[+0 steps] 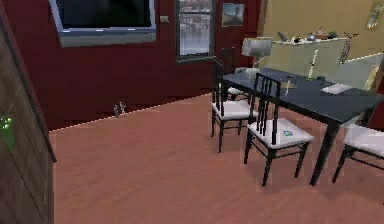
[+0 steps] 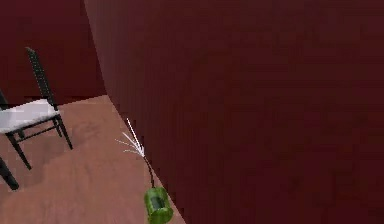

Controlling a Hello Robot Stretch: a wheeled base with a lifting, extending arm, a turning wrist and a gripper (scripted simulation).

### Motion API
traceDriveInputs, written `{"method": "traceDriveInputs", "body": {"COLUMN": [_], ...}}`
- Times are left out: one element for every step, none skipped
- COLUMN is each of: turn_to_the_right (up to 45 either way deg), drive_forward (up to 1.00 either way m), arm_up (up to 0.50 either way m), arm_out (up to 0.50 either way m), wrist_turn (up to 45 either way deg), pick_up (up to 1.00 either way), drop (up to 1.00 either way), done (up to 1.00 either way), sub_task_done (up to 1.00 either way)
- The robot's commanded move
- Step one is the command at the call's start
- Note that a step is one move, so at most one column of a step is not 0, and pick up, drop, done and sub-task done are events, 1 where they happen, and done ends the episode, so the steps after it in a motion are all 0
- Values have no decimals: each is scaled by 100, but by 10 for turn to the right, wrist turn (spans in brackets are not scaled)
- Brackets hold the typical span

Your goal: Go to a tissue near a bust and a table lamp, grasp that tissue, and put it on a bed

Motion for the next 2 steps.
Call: {"method": "traceDriveInputs", "body": {"turn_to_the_right": [0,450], "drive_forward": [50,0], "arm_up": [0,0], "arm_out": [0,0], "wrist_turn": [0,0], "pick_up": [0,0], "drop": [0,0], "done": [0,0], "sub_task_done": [0,0]}}
